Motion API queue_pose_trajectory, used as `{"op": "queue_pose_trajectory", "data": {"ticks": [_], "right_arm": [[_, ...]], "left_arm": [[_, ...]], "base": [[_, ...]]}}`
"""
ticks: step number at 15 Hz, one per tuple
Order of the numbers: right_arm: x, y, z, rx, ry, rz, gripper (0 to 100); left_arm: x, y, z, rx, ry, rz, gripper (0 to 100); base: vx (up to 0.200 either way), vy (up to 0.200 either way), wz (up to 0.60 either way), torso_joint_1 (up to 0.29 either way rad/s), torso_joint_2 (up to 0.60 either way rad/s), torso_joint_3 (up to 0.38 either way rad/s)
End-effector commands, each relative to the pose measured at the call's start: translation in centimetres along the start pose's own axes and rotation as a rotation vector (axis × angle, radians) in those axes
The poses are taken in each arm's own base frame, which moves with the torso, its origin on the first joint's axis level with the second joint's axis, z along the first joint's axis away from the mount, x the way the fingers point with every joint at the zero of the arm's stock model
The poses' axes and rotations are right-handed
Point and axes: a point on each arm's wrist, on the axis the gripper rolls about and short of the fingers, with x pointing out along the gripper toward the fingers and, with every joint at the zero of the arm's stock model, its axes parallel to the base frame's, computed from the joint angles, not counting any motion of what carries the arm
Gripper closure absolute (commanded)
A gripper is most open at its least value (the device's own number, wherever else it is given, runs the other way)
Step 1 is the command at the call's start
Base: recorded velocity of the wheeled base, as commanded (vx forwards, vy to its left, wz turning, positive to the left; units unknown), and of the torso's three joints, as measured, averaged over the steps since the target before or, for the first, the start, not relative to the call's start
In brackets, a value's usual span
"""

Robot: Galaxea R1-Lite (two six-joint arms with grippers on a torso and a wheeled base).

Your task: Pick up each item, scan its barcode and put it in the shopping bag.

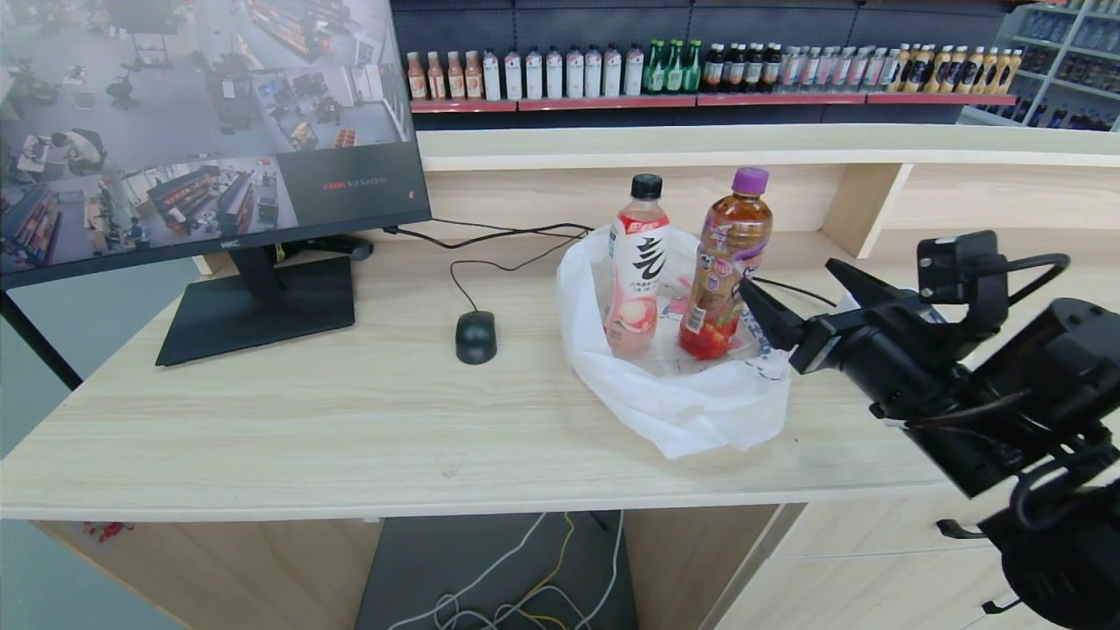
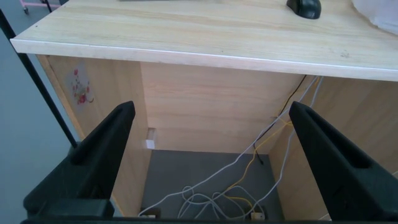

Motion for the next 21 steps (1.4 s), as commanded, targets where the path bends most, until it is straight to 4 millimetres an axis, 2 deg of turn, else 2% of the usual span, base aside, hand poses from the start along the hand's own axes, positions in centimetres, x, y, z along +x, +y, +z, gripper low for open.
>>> {"op": "queue_pose_trajectory", "data": {"ticks": [1, 3, 4, 5, 6, 8, 11, 13, 16, 18, 21], "right_arm": [[-5.7, -0.4, 2.8, -0.002, -0.021, -0.005, 0], [-12.1, -0.6, 3.1, -0.015, 0.019, -0.007, 0], [-14.0, -0.6, 3.1, -0.024, 0.028, -0.004, 0], [-14.9, -0.7, 4.3, -0.036, -0.037, -0.011, 0], [-15.4, -0.7, 4.7, -0.039, -0.054, -0.015, 0], [-17.7, -0.8, 4.9, -0.044, 0.020, -0.013, 0], [-21.3, -0.7, 3.7, -0.073, 0.191, 0.017, 0], [-24.8, -0.5, 1.9, -0.135, 0.352, 0.122, 0], [-29.5, -0.6, -0.2, -0.162, 0.423, 0.150, 0], [-30.9, -0.7, -0.6, -0.132, 0.416, 0.121, 0], [-30.9, -0.6, -0.6, -0.100, 0.419, 0.085, 0]], "left_arm": [[0.0, 0.0, 0.0, 0.000, 0.000, 0.001, 0], [0.0, 0.0, 0.0, 0.000, 0.000, 0.001, 0], [0.0, 0.0, 0.0, 0.000, 0.000, 0.001, 0], [0.0, 0.0, 0.0, 0.002, 0.000, 0.001, 0], [0.0, 0.0, 0.0, 0.002, 0.000, 0.001, 0], [0.0, 0.0, 0.0, 0.002, 0.000, 0.001, 0], [0.0, 0.0, 0.0, 0.008, 0.000, 0.001, 0], [0.0, 0.0, 0.0, 0.008, 0.000, 0.001, 0], [0.0, 0.0, 0.0, 0.006, 0.000, 0.001, 0], [0.0, 0.0, 0.0, 0.008, 0.000, 0.001, 0], [0.0, 0.0, 0.0, 0.008, 0.000, 0.001, 0]], "base": [[0.000, 0.000, 0.00, 0.000, 0.00, 0.000], [0.000, 0.000, 0.00, 0.000, 0.00, 0.000], [0.000, 0.000, 0.00, 0.000, 0.00, 0.000], [0.000, 0.000, 0.00, 0.000, 0.00, 0.000], [0.000, 0.000, 0.00, 0.000, 0.00, 0.000], [0.000, 0.000, 0.00, 0.000, 0.00, 0.000], [0.000, 0.000, 0.00, 0.000, 0.00, 0.000], [0.000, 0.000, 0.00, 0.000, 0.00, 0.000], [0.000, 0.000, 0.00, 0.000, 0.00, 0.000], [0.000, 0.000, 0.00, 0.000, 0.00, 0.000], [0.000, 0.000, 0.00, 0.000, 0.00, 0.000]]}}
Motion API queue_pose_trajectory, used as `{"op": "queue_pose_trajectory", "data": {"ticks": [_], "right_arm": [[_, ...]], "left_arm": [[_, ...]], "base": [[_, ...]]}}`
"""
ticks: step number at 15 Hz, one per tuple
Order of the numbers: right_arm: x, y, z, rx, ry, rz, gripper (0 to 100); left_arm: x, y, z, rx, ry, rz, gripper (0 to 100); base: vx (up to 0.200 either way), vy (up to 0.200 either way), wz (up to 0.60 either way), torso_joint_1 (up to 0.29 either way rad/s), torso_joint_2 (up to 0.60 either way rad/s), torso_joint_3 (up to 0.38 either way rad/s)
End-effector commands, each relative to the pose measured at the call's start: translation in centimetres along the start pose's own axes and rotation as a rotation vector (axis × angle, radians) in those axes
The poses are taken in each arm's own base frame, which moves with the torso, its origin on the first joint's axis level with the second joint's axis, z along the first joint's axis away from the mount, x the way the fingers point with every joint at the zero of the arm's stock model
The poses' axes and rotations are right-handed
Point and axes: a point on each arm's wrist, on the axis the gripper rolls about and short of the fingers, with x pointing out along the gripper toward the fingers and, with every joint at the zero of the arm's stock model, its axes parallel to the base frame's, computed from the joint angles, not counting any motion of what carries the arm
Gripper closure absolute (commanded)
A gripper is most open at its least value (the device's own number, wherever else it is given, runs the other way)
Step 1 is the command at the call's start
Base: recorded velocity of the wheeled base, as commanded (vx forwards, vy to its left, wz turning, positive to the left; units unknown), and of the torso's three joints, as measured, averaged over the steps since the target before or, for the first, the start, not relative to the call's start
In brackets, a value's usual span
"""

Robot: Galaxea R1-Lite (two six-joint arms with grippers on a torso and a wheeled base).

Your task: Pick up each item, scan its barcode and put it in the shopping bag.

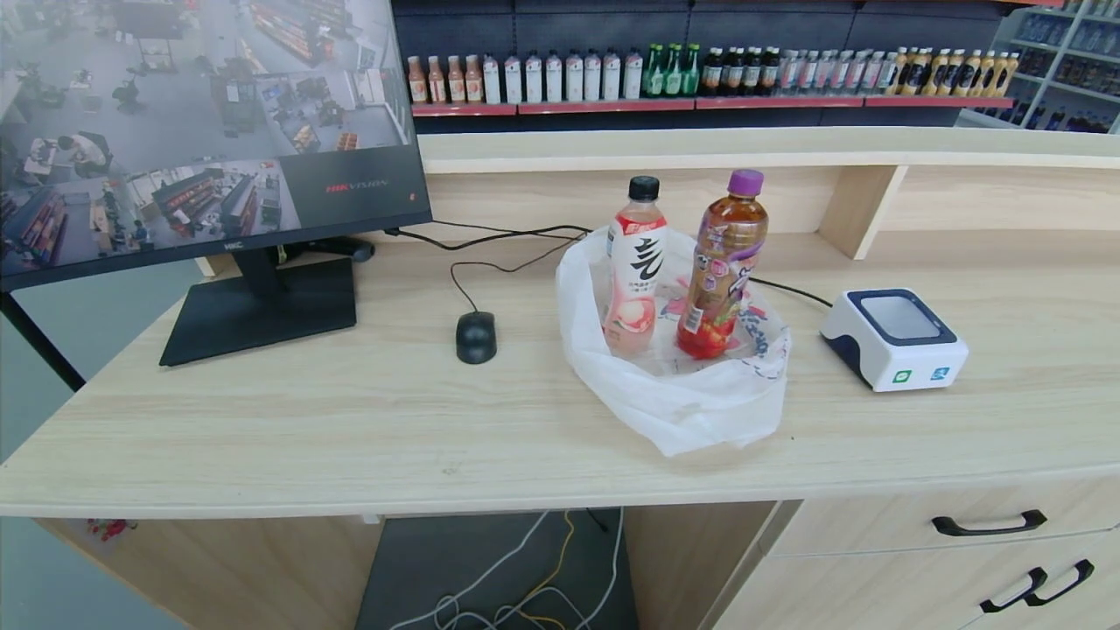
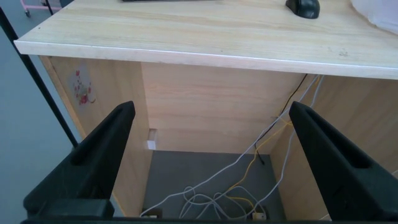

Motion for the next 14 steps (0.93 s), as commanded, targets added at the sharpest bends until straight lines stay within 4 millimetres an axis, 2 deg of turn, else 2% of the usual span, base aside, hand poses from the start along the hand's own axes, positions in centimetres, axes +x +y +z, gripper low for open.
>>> {"op": "queue_pose_trajectory", "data": {"ticks": [1, 2, 5, 8, 9, 10, 14], "right_arm": [[-0.4, 0.1, -0.1, 0.030, -0.041, -0.055, 0], [-0.3, 0.1, 0.0, 0.042, -0.027, -0.081, 0], [-0.4, 0.4, 0.0, 0.087, -0.008, -0.334, 0], [-1.2, 0.8, -0.3, 0.080, -0.123, -0.382, 0], [-1.2, 1.0, -0.9, 0.129, -0.152, -0.408, 0], [-1.2, 1.0, -0.9, 0.182, -0.161, -0.421, 0], [-1.2, 1.0, -1.0, 0.195, -0.166, -0.419, 0]], "left_arm": [[0.0, 0.0, 0.0, 0.000, 0.000, 0.001, 0], [0.0, 0.0, 0.0, 0.000, 0.000, 0.001, 0], [0.0, 0.0, 0.0, 0.000, 0.000, 0.001, 0], [0.0, 0.0, 0.0, -0.002, 0.000, 0.001, 0], [0.0, 0.0, 0.0, -0.003, 0.000, 0.001, 0], [0.0, 0.0, 0.0, -0.005, 0.000, 0.001, 0], [0.0, 0.0, 0.0, -0.005, 0.000, 0.001, 0]], "base": [[0.000, 0.000, 0.00, 0.000, 0.00, 0.000], [0.000, 0.000, 0.00, 0.000, 0.00, 0.000], [0.000, 0.000, 0.00, 0.000, 0.00, 0.000], [0.000, 0.000, 0.00, 0.000, 0.00, 0.000], [0.000, 0.000, 0.00, 0.000, 0.00, 0.000], [0.000, 0.000, 0.00, 0.000, 0.00, 0.000], [0.000, 0.000, 0.00, 0.000, 0.00, 0.000]]}}
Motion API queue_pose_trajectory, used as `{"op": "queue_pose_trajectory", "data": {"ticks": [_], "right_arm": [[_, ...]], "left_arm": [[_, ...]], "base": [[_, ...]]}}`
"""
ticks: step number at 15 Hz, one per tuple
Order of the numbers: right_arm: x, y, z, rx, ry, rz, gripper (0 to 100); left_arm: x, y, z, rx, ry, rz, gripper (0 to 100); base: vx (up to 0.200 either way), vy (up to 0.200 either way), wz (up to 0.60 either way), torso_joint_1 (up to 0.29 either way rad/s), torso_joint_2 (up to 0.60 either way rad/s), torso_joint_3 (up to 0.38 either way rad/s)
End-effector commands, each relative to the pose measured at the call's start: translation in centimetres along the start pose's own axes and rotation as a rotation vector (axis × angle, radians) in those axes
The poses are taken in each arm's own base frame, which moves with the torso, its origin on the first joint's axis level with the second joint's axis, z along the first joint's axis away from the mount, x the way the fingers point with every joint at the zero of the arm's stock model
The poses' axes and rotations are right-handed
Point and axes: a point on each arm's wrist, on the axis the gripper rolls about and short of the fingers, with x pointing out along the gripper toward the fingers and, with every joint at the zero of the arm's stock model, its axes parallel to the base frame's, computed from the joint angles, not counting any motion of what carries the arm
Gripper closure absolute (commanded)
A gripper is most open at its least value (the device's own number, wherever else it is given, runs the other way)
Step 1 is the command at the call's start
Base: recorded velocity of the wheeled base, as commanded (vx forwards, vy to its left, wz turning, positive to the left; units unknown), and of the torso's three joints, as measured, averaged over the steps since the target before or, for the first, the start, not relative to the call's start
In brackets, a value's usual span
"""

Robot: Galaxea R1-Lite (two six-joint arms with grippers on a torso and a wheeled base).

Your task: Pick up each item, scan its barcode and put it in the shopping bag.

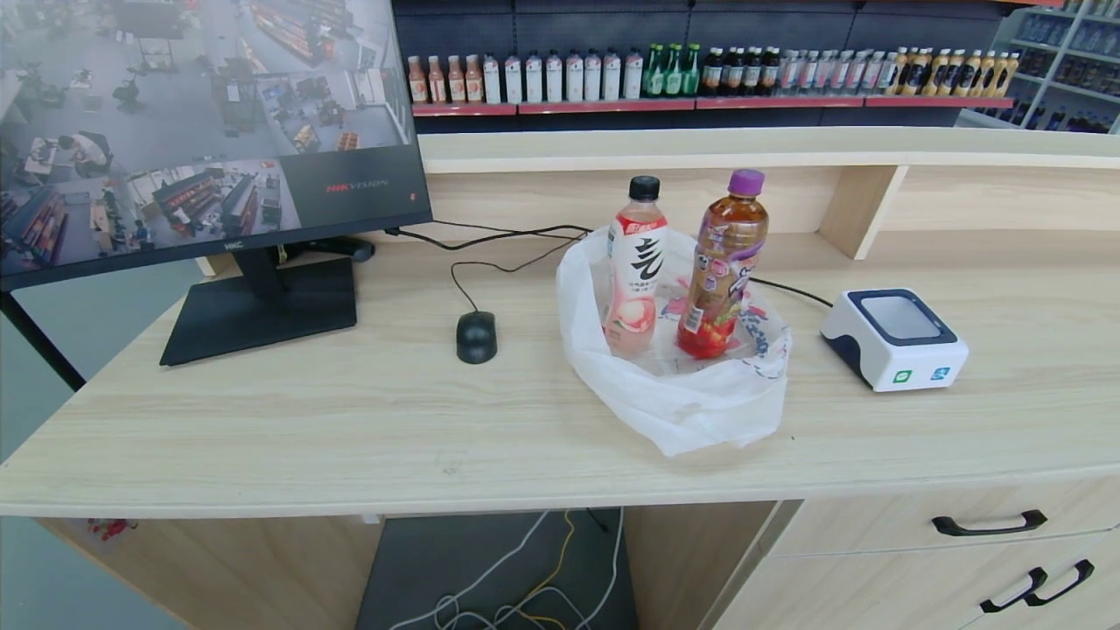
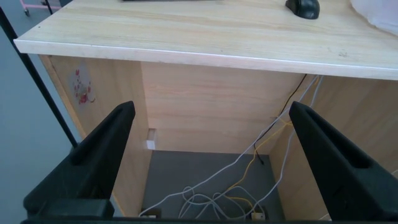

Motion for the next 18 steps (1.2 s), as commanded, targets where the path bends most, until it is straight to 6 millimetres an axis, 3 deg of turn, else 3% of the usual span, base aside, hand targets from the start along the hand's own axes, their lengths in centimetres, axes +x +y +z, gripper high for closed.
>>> {"op": "queue_pose_trajectory", "data": {"ticks": [1, 4, 13, 18], "right_arm": [[-0.02, 0.00, -0.03, 0.003, -0.002, -0.001, 0], [-0.01, 0.00, -0.08, 0.003, 0.000, -0.001, 0], [-0.01, 0.00, -0.08, -0.002, 0.000, -0.001, 0], [-0.01, 0.00, -0.08, -0.002, 0.000, -0.001, 0]], "left_arm": [[0.00, 0.00, 0.00, 0.000, 0.000, 0.001, 0], [0.00, 0.00, 0.00, 0.001, 0.000, 0.001, 0], [0.00, 0.00, 0.00, 0.001, 0.000, 0.001, 0], [0.00, 0.00, 0.00, 0.000, 0.000, 0.001, 0]], "base": [[0.000, 0.000, 0.00, 0.000, 0.00, 0.000], [-0.200, 0.000, 0.00, 0.005, 0.00, 0.004], [0.000, 0.000, 0.00, 0.000, 0.00, 0.000], [0.000, -0.200, 0.00, 0.004, 0.00, 0.004]]}}
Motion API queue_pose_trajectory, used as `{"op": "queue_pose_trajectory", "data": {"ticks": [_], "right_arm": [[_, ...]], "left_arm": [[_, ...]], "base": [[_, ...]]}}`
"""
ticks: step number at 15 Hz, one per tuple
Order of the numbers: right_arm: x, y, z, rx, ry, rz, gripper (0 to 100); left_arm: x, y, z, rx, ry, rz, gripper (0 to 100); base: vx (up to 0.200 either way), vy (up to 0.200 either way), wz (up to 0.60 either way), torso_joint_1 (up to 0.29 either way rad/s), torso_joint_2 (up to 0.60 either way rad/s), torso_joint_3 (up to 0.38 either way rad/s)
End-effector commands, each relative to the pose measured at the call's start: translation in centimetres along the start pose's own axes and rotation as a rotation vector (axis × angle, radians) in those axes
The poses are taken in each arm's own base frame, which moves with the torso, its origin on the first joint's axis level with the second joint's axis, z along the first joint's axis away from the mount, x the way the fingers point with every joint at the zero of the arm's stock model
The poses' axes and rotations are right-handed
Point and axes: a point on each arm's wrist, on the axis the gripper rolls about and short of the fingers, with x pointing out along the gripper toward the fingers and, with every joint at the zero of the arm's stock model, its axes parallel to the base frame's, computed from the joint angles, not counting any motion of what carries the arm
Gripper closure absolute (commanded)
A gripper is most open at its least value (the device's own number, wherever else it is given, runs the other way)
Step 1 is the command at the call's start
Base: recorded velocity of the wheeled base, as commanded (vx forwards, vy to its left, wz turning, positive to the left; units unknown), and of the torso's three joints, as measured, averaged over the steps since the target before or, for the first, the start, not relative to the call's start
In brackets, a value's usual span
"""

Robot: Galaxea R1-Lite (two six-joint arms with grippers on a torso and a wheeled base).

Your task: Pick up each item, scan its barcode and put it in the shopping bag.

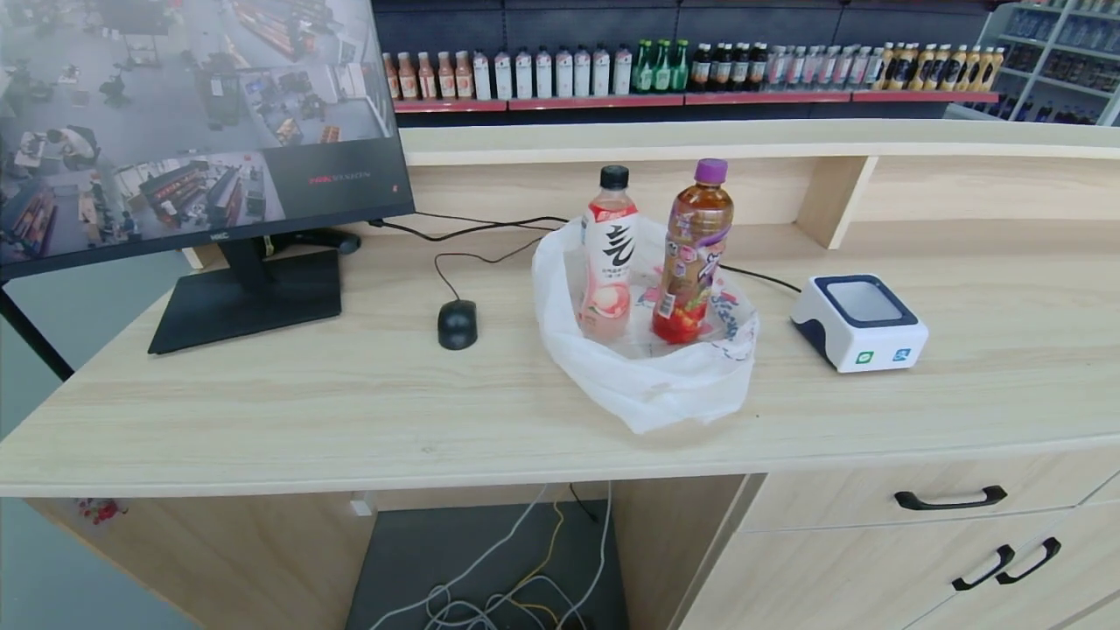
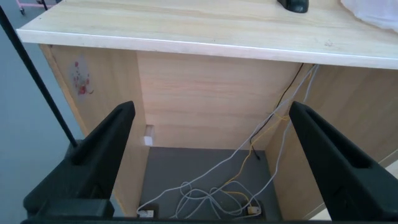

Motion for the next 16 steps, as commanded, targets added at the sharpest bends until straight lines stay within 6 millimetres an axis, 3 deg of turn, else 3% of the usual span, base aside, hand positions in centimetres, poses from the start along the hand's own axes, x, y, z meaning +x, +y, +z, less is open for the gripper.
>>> {"op": "queue_pose_trajectory", "data": {"ticks": [1, 16], "right_arm": [[0.02, 0.00, 0.02, 0.000, 0.002, 0.000, 0], [0.02, 0.00, 0.00, -0.001, 0.004, 0.000, 0]], "left_arm": [[0.00, 0.00, 0.00, 0.000, 0.000, 0.000, 0], [0.00, 0.00, 0.00, -0.006, 0.000, 0.000, 0]], "base": [[0.000, -0.200, 0.00, 0.012, 0.01, -0.007], [0.000, -0.200, 0.00, 0.003, 0.00, 0.002]]}}
